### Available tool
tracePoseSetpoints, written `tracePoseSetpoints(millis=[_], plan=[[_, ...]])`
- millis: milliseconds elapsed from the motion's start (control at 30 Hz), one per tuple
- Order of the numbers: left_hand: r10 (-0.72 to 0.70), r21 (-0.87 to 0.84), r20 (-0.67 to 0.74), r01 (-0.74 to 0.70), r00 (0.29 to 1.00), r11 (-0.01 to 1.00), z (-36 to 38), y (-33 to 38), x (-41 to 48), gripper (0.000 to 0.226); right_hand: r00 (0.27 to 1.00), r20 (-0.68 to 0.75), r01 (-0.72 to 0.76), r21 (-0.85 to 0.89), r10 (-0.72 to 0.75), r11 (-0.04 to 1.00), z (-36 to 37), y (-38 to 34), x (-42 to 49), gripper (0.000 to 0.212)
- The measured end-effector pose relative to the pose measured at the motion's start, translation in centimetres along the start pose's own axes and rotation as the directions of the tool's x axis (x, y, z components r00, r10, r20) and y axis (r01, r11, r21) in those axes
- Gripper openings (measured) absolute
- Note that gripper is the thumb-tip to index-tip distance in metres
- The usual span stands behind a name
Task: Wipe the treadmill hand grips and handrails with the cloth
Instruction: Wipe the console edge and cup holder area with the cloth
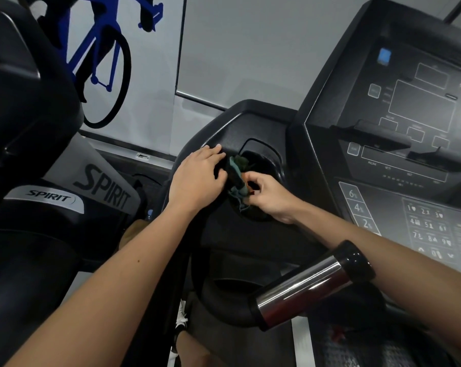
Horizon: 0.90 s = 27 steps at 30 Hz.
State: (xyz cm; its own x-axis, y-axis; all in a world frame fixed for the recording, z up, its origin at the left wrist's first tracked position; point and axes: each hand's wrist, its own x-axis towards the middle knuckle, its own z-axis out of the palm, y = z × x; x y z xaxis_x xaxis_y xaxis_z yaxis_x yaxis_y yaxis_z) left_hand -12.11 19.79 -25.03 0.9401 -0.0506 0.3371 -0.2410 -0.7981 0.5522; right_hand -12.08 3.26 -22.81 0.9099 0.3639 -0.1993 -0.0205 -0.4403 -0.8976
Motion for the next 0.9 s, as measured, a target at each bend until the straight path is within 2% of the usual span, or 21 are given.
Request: tracePoseSetpoints(millis=[100, 167, 267, 367, 467, 567, 633, 667, 700, 800, 833, 900], plan=[[-0.010, -0.005, -0.010, 0.010, 1.000, 1.000, 0.0, 0.0, 0.0, 0.045, 0.994, -0.103, 0.031, 0.098, -0.021, 0.995, 0.6, -0.3, 0.8, 0.050], [-0.006, -0.006, -0.012, 0.006, 1.000, 1.000, 0.0, 0.1, 0.0, 0.045, 0.992, -0.124, 0.040, 0.105, -0.027, 0.994, 0.8, -0.3, 1.1, 0.058], [-0.008, -0.008, -0.016, 0.008, 1.000, 1.000, 0.0, 0.1, 0.0, 0.045, 0.994, -0.111, 0.034, 0.083, -0.024, 0.996, 0.5, 0.0, 0.9, 0.056], [-0.009, -0.008, -0.017, 0.009, 1.000, 1.000, 0.1, 0.0, 0.0, 0.044, 0.999, 0.003, 0.037, 0.027, -0.037, 0.999, 0.0, -0.1, 0.1, 0.046], [-0.003, -0.003, -0.013, 0.003, 1.000, 1.000, 0.1, -0.1, 0.0, 0.044, 0.976, 0.207, 0.103, -0.199, -0.061, 0.975, -1.2, -0.7, -1.2, 0.033], [-0.020, -0.023, -0.021, 0.019, 1.000, 1.000, 0.1, 0.0, -0.1, 0.043, 0.930, 0.367, 0.214, -0.551, 0.004, 0.807, -2.7, -2.0, -2.0, 0.034], [-0.019, -0.030, -0.022, 0.018, 1.000, 0.999, 0.1, 0.0, -0.2, 0.043, 0.902, 0.426, 0.262, -0.680, 0.078, 0.685, -3.3, -2.8, -2.0, 0.041], [-0.016, -0.032, -0.021, 0.015, 1.000, 0.999, 0.1, 0.0, -0.2, 0.043, 0.893, 0.436, 0.261, -0.697, 0.107, 0.668, -3.3, -3.1, -2.0, 0.043], [-0.014, -0.034, -0.021, 0.013, 1.000, 0.999, 0.0, 0.0, -0.2, 0.043, 0.887, 0.445, 0.245, -0.682, 0.124, 0.689, -3.3, -3.2, -1.9, 0.044], [-0.006, -0.023, -0.008, 0.005, 1.000, 1.000, -0.1, -0.1, 0.0, 0.043, 0.874, 0.456, 0.065, -0.457, 0.171, 0.887, -2.9, -2.9, -2.1, 0.050], [-0.002, -0.015, -0.005, 0.002, 1.000, 1.000, 0.0, -0.1, 0.0, 0.043, 0.863, 0.467, 0.019, -0.408, 0.191, 0.913, -2.9, -2.8, -2.2, 0.053], [-0.005, -0.015, -0.008, 0.004, 1.000, 1.000, 0.0, -0.1, 0.0, 0.043, 0.831, 0.503, 0.032, -0.470, 0.238, 0.882, -3.3, -3.3, -2.3, 0.058]])
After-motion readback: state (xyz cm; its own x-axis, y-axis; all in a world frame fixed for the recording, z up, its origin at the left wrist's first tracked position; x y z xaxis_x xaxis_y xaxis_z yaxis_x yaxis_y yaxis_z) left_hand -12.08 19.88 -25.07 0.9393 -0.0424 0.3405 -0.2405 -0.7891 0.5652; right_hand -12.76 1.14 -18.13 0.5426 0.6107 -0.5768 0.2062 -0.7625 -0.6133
